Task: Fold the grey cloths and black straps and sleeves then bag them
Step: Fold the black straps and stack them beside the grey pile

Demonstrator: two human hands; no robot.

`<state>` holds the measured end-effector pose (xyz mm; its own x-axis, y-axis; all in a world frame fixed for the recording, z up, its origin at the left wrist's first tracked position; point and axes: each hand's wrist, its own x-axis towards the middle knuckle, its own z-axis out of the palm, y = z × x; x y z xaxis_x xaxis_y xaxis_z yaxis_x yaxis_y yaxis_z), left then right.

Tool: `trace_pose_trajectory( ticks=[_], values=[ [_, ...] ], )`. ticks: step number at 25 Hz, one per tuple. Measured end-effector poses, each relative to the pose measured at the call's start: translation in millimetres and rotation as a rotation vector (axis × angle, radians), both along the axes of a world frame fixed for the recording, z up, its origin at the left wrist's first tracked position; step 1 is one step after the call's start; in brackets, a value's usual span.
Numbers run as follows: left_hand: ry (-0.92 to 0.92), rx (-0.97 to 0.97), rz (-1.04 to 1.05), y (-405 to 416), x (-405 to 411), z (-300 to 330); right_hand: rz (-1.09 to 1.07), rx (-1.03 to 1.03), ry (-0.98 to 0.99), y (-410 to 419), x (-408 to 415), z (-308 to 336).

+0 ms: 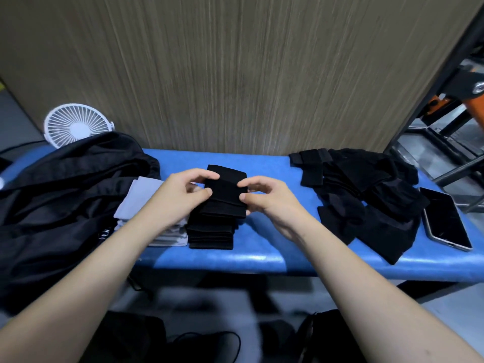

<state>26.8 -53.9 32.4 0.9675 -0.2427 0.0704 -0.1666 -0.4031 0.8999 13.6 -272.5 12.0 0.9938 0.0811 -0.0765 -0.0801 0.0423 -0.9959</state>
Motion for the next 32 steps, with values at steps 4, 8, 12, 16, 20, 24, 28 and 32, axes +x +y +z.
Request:
trace_pose_trajectory(
  ticks=[4,8,12,16,20,24,28,32],
  values=[
    [-0.245,0.459,0.011,18.4,-1.3,-8.5,0.03,-0.068,0.046,14.3,-0.3,-5.8],
    [-0.342,0.603,-0.002,21.4,-0.4,-11.9,0.05,-0.184,0.056,18.2,-4.6,-8.2],
    [-0.372,0.695,0.007,18.4,-1.3,-12.7,0.036,-0.262,0.048,20.4,-5.5,-7.0],
    [-0.398,0.698,0.014,19.3,-0.5,-13.1,0.058,-0.306,0.038,22.3,-6.4,-6.3],
    [-0.413,0.711,0.036,22.3,-0.4,-13.9,0.083,-0.304,0.029,23.4,-7.0,-6.3],
    [-0.452,0.72,0.027,25.1,-0.4,-16.9,0.114,-0.492,-0.084,25.2,-2.6,-12.5],
    [-0.457,0.743,-0.011,25.6,0.5,-16.9,0.145,-0.611,-0.199,20.0,-0.8,-15.1],
    [-0.463,0.762,-0.05,30.5,2.7,-18.3,0.191,-0.723,-0.278,16.4,-2.4,-19.1]
  ],
)
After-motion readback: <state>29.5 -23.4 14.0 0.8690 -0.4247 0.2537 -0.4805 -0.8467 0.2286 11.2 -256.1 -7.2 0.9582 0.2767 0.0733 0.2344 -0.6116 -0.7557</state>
